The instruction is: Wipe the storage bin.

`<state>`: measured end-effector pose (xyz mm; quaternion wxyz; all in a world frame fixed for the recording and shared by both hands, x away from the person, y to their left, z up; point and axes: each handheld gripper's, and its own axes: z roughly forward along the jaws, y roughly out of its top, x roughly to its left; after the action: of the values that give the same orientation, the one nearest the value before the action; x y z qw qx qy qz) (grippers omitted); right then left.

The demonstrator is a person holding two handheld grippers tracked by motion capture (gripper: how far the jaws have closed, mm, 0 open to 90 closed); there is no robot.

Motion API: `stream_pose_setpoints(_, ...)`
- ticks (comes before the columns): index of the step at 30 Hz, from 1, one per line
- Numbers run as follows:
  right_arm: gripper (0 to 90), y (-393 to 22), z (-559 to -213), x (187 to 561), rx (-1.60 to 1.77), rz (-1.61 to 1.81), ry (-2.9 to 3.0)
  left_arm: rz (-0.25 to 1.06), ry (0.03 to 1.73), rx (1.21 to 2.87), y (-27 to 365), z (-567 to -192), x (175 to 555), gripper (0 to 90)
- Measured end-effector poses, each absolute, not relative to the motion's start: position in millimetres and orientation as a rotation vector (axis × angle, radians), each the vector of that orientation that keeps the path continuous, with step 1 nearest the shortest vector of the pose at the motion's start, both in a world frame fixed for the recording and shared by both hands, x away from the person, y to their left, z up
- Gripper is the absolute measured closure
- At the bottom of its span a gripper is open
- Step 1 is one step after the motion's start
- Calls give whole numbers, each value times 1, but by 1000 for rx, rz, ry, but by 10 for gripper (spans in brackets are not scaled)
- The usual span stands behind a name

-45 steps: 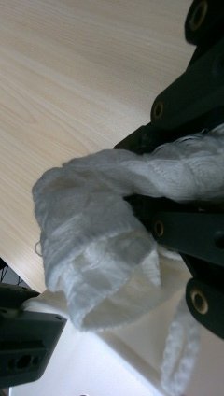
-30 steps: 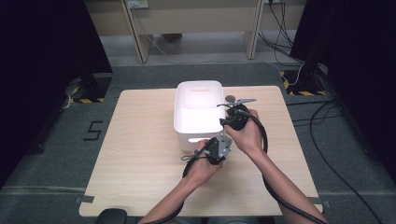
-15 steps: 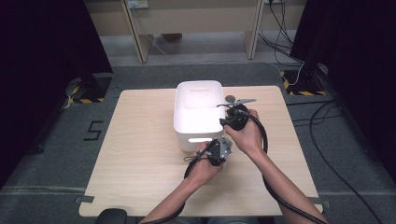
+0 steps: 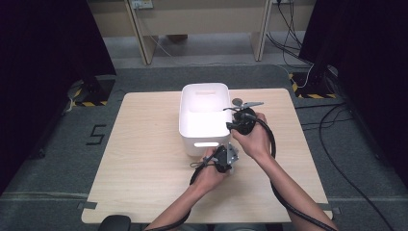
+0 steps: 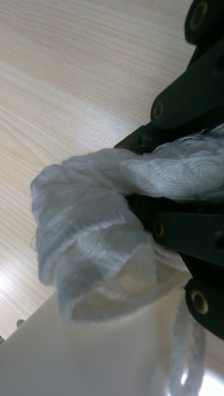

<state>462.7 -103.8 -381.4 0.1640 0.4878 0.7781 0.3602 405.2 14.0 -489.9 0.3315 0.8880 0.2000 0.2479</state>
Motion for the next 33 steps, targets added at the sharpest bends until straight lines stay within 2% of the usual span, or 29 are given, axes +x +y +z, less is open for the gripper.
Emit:
stream_pose_setpoints(15,687,-103,-382,463,1384,1017,2220,604,533,2327,27,-472,395,743)
stream_pose_setpoints(27,572,-106,-378,463,1431,1089,2193,579,531,2287,56,-446,376,741)
stream_pose_setpoints(33,553,-108,-376,462,1446,1111,2186,576,554,2261,80,-436,367,740)
